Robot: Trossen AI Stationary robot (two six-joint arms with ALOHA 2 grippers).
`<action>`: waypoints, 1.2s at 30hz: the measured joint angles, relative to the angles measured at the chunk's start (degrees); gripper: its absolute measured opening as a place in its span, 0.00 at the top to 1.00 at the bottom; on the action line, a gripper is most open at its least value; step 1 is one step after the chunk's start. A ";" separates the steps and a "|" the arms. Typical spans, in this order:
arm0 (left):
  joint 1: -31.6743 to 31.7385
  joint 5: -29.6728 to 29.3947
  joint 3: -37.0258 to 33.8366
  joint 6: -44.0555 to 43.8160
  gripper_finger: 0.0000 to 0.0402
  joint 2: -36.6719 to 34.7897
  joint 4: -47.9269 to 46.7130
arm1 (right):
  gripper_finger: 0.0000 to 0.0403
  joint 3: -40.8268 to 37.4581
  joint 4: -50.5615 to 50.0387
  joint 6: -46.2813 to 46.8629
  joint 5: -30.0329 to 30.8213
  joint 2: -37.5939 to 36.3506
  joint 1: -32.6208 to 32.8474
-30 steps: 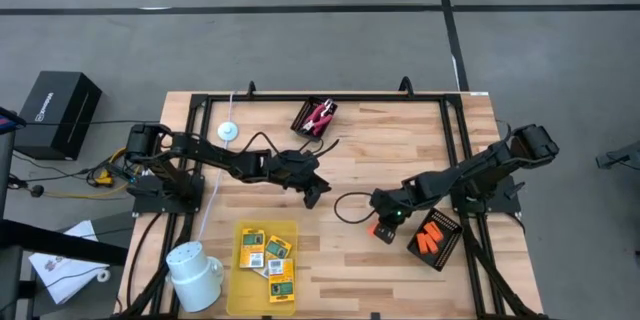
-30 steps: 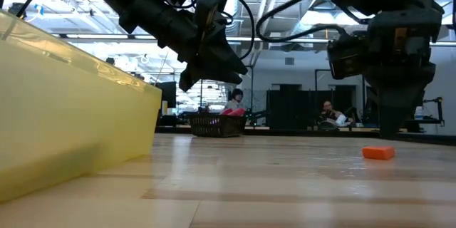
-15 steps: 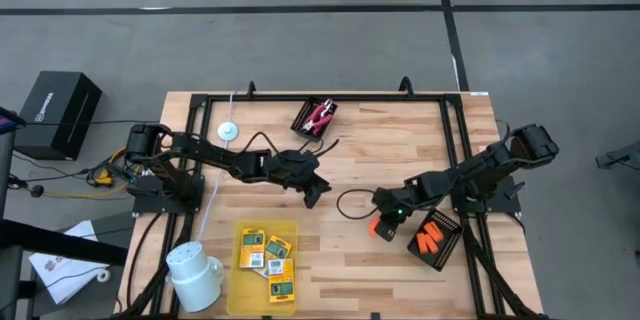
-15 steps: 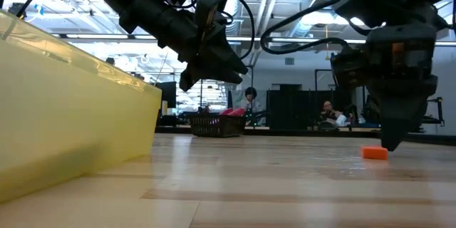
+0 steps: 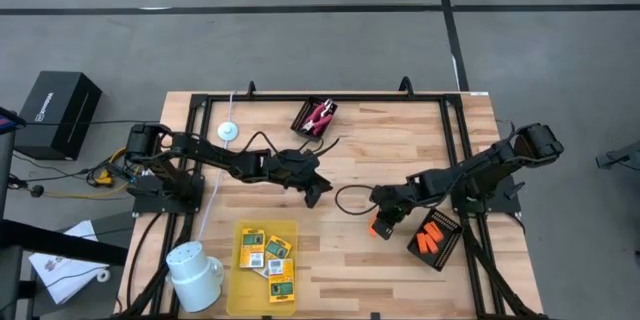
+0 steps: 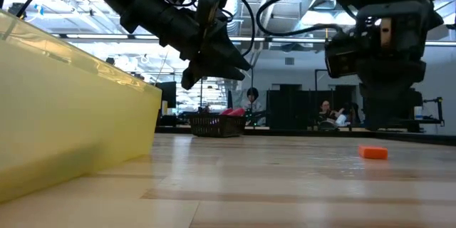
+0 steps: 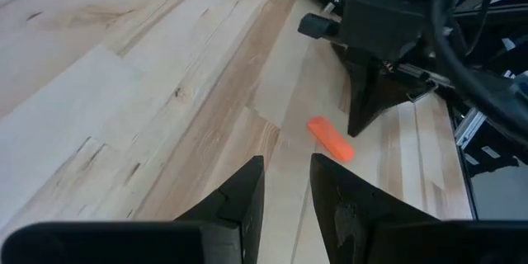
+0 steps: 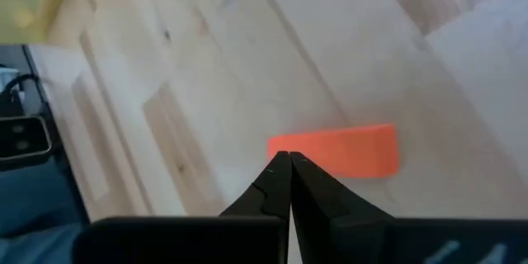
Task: Pick & Place School Supplies
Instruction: Put the orange eraser into the bottom black bin
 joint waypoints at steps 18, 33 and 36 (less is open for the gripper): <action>0.00 0.00 0.00 0.57 0.76 0.00 0.46 | 1.00 -1.50 0.11 -1.22 -2.16 2.34 -0.76; 0.00 0.00 0.00 0.57 0.76 0.00 0.46 | 1.00 -3.65 -0.08 -1.09 -3.80 2.34 -0.74; 0.00 0.00 0.00 0.57 0.76 0.00 0.46 | 1.00 -3.65 -0.13 -1.38 -3.80 2.34 -0.74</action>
